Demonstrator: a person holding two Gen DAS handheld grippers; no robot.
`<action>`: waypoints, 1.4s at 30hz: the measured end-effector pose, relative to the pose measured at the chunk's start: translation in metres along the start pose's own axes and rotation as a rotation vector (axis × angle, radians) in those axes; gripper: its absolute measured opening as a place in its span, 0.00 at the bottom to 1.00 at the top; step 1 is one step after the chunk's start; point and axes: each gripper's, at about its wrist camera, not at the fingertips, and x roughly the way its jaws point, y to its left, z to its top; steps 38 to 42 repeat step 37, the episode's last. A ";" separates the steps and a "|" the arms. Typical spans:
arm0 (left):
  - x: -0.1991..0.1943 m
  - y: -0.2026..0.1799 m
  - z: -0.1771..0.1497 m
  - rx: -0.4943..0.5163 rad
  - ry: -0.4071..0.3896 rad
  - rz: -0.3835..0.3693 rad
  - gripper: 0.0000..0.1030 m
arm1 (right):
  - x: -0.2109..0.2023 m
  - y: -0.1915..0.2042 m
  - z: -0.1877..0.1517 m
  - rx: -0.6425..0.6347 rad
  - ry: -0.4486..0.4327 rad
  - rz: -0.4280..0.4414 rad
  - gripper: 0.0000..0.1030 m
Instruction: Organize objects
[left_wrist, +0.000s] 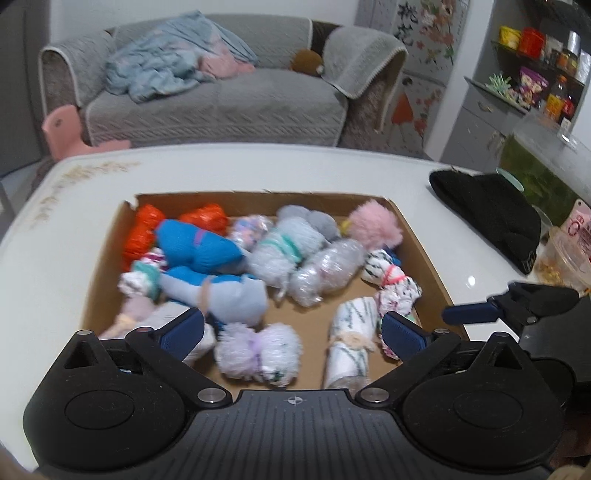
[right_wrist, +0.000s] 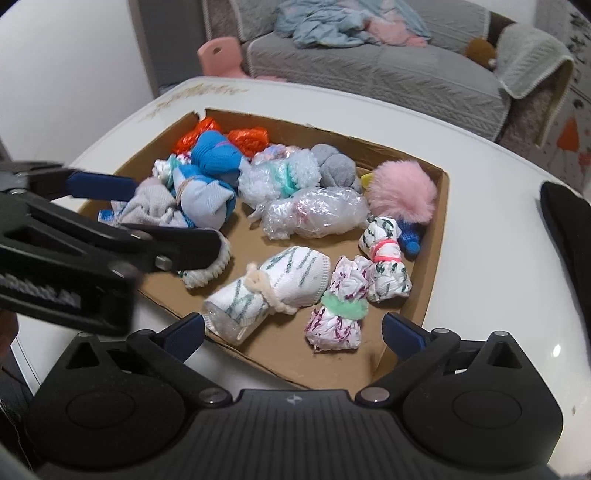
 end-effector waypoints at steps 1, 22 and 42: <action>-0.004 0.001 0.000 0.006 -0.011 0.013 0.99 | -0.002 -0.001 -0.002 0.022 -0.009 0.002 0.99; -0.049 0.024 -0.018 0.113 -0.214 0.224 1.00 | -0.019 0.027 -0.005 0.151 -0.118 0.025 0.99; -0.060 0.037 -0.018 0.107 -0.233 0.254 1.00 | -0.017 0.037 -0.001 0.148 -0.118 0.032 0.99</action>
